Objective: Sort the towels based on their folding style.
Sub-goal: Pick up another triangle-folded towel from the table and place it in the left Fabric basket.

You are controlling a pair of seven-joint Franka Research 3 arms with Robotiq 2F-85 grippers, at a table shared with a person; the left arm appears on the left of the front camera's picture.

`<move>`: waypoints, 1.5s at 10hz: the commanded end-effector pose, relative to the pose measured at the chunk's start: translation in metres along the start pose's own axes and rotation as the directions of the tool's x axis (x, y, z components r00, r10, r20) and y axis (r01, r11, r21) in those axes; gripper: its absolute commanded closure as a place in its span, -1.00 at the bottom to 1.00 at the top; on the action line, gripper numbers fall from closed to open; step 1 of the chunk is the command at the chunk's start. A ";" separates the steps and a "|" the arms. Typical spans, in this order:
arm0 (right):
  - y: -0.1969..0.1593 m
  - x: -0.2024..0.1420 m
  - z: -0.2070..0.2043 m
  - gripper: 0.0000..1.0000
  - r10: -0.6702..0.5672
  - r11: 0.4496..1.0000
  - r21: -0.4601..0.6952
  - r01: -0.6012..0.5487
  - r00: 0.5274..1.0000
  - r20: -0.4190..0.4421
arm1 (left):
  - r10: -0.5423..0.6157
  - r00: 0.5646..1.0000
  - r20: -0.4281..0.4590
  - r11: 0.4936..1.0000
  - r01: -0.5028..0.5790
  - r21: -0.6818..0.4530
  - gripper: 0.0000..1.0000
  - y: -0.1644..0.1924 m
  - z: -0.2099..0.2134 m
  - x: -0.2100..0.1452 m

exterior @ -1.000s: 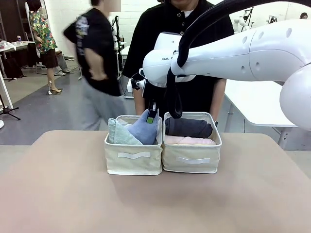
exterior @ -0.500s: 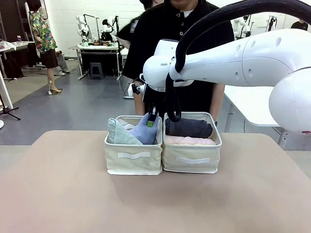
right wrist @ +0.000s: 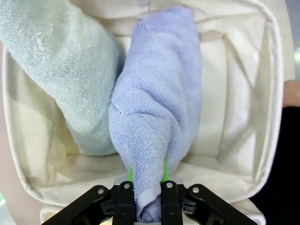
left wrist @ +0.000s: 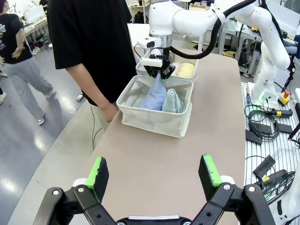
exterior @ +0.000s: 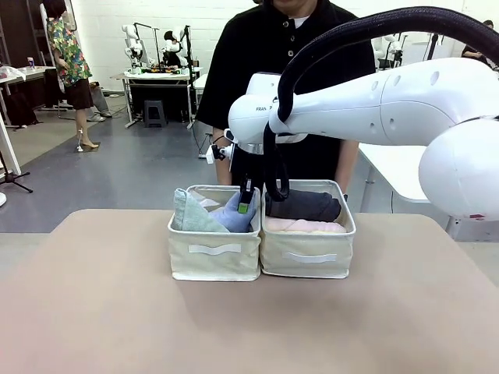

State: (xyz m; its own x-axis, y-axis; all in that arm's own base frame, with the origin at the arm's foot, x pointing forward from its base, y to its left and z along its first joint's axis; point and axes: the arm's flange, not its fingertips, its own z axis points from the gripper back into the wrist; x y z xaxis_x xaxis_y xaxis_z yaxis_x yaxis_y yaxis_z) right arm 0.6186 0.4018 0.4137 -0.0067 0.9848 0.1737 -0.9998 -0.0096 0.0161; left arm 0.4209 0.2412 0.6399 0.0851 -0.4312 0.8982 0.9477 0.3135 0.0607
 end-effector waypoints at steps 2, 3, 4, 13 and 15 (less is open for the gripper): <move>-0.013 0.010 -0.005 0.63 -0.007 0.999 0.049 0.010 0.999 -0.052 | -0.004 1.000 -0.021 1.000 0.004 0.008 -1.00 -0.002 0.000 -0.001; -0.012 0.010 -0.003 0.23 -0.009 0.999 0.048 0.012 0.999 -0.047 | -0.004 1.000 -0.021 1.000 0.004 0.008 -1.00 -0.002 0.000 -0.001; -0.009 0.012 0.000 0.23 -0.002 0.999 0.042 0.003 0.999 -0.046 | -0.004 1.000 -0.021 1.000 0.004 0.008 -1.00 -0.002 0.000 -0.001; -0.003 0.018 0.014 -1.00 0.027 0.999 0.021 -0.026 0.999 -0.044 | -0.004 1.000 -0.021 1.000 0.004 0.008 -1.00 -0.002 0.000 -0.001; 0.020 0.021 0.037 -0.95 0.073 0.997 -0.012 -0.074 0.993 -0.089 | -0.004 1.000 -0.021 1.000 0.004 0.008 -1.00 -0.002 0.000 -0.001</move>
State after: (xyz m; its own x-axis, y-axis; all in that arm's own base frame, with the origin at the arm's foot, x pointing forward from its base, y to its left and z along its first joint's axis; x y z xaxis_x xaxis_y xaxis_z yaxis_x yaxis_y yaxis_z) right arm 0.6100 0.4162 0.4367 -0.0453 0.9890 0.1409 -0.9985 -0.0490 0.0233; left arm 0.4209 0.2412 0.6398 0.0852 -0.4312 0.8982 0.9477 0.3134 0.0605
